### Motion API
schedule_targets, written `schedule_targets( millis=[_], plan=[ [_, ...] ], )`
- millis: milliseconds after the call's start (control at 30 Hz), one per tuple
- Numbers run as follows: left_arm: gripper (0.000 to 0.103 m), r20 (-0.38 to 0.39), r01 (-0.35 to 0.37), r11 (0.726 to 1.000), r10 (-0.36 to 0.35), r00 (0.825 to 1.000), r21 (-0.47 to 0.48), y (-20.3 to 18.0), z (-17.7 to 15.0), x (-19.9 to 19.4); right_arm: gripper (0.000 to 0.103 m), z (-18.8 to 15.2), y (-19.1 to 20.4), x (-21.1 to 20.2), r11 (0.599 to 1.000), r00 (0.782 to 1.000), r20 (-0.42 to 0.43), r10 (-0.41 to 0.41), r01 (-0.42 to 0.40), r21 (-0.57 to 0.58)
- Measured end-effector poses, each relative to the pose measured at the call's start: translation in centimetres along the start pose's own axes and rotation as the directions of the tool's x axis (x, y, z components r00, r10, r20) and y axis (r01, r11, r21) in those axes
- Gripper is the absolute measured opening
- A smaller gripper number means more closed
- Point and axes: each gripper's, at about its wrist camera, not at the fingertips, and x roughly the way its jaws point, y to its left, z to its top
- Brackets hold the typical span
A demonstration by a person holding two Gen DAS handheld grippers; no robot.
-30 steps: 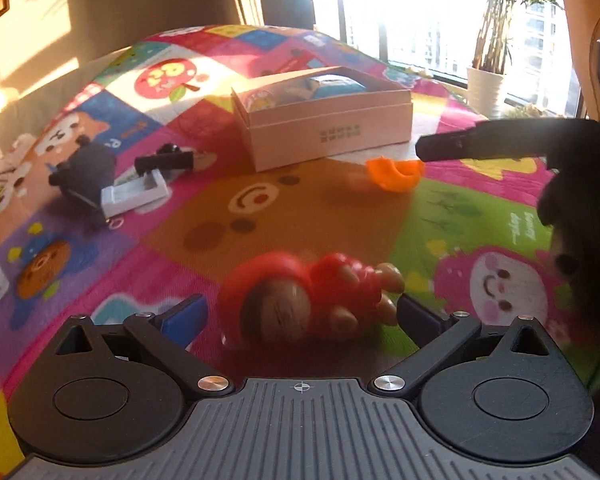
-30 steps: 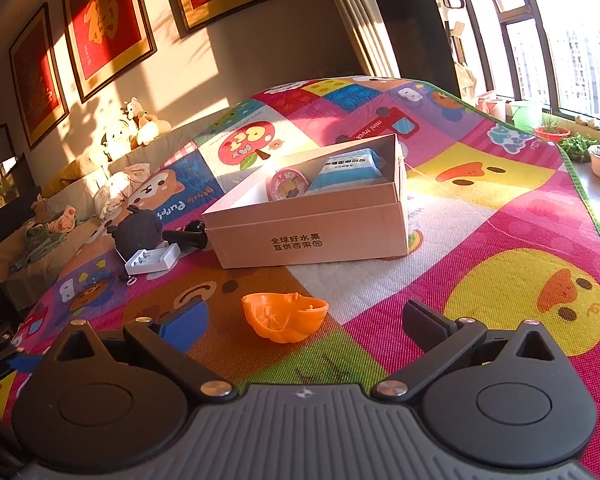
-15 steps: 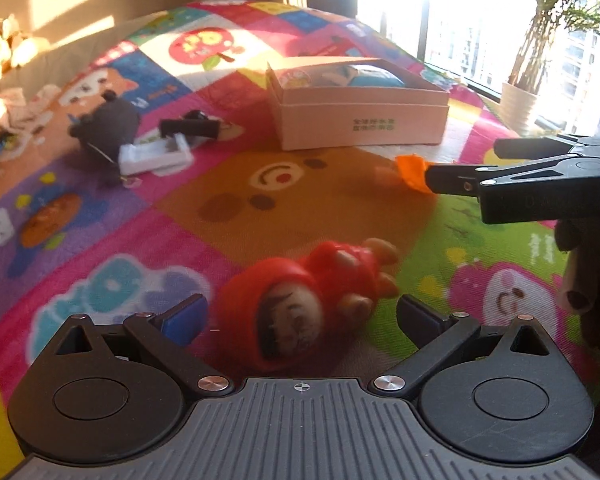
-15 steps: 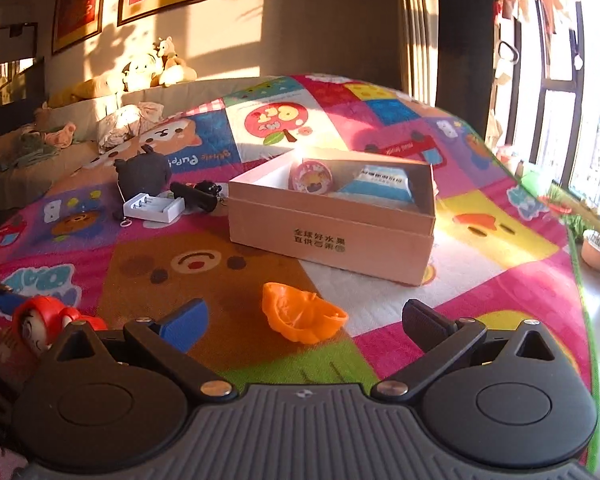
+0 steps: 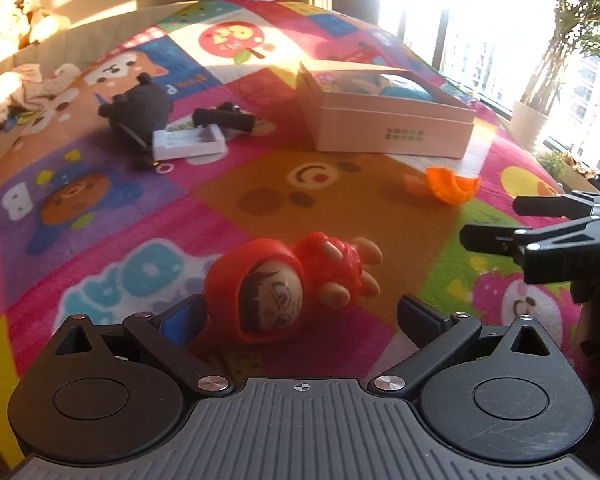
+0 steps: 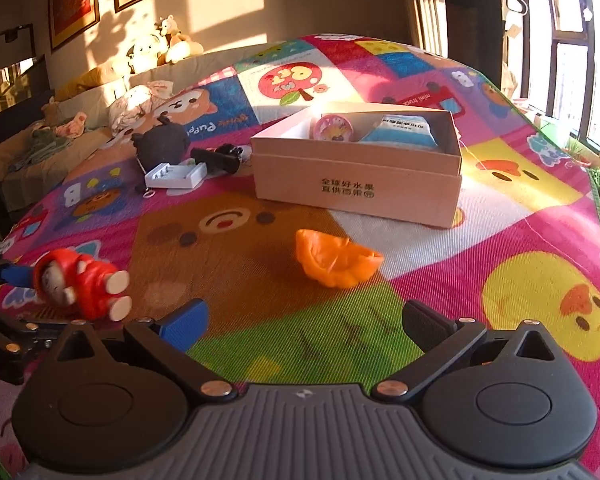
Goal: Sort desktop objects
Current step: 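Drop the red figure into the white box with the left tool while the right tool grasps the orange cup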
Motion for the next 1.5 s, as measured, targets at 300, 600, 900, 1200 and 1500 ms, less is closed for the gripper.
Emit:
schedule_targets(
  millis=[300,600,900,1200,1500],
  plan=[
    [0.103,0.032,-0.03,0.994,0.027,0.999,0.107,-2.7,0.8,2.7,0.103,0.0,-0.1,-0.2,1.0,1.0,0.012,-0.003,0.003,0.003],
    [0.098,0.041,-0.013,0.997,0.01,0.999,0.078,-1.6,0.2,1.5,0.101,2.5,-0.4,2.5,0.995,0.995,0.013,-0.097,0.098,-0.028],
    [0.098,0.035,-0.004,0.998,0.002,0.999,0.063,-1.0,-0.3,0.6,0.048,3.2,-0.8,4.6,0.998,0.992,-0.107,-0.065,0.062,-0.032],
    [0.098,0.237,0.009,0.984,-0.051,0.97,0.175,-2.5,5.1,-3.3,0.048,7.0,-1.1,-5.3,0.993,0.994,0.044,0.105,-0.102,-0.065],
    [0.098,0.345,0.017,0.958,-0.119,0.931,0.285,-6.4,15.7,0.8,0.048,11.6,-3.7,-11.2,0.997,0.945,0.327,-0.005,0.03,-0.073]
  ],
)
